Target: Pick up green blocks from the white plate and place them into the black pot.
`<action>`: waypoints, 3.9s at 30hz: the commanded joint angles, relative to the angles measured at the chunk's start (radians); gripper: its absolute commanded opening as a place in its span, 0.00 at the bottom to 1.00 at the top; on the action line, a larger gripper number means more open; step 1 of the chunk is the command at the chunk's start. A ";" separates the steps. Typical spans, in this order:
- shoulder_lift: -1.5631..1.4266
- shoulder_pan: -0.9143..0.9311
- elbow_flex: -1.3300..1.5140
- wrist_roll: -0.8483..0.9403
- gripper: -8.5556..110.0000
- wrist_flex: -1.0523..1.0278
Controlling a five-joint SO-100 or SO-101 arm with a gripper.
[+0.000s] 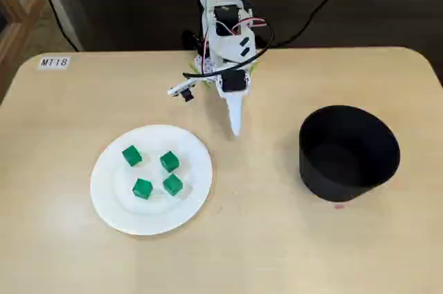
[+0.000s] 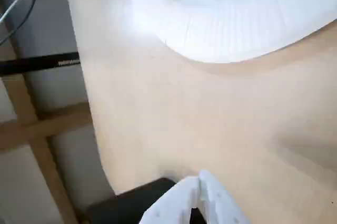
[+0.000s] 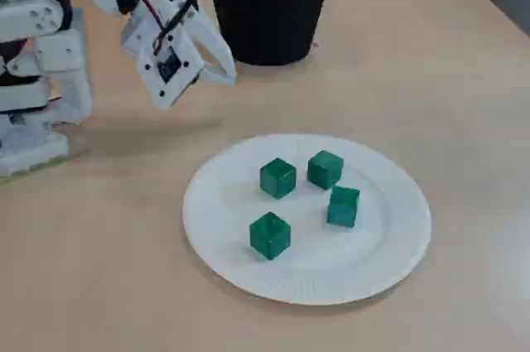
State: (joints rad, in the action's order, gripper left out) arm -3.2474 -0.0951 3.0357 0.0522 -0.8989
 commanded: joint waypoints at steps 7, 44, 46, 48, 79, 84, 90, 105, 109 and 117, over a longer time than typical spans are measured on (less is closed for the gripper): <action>0.733 0.279 -0.914 0.221 0.05 -0.026; 1.316 0.580 -1.224 -0.371 0.05 -0.313; 1.368 0.626 -1.247 -0.385 0.05 -0.351; 1.419 0.663 -1.289 -0.368 0.05 -0.383; 1.769 0.747 -1.388 -0.175 0.34 -0.249; 1.809 0.721 -1.390 -0.178 0.31 -0.193; 1.850 0.704 -1.390 -0.179 0.26 -0.117; 1.887 0.719 -1.390 -0.176 0.05 -0.023; 1.852 0.709 -1.390 -0.172 0.05 -0.031; 1.738 0.644 -1.382 -0.176 0.05 -0.071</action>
State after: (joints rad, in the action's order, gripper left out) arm -1.4220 0.5860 1.6889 -0.1273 -0.9511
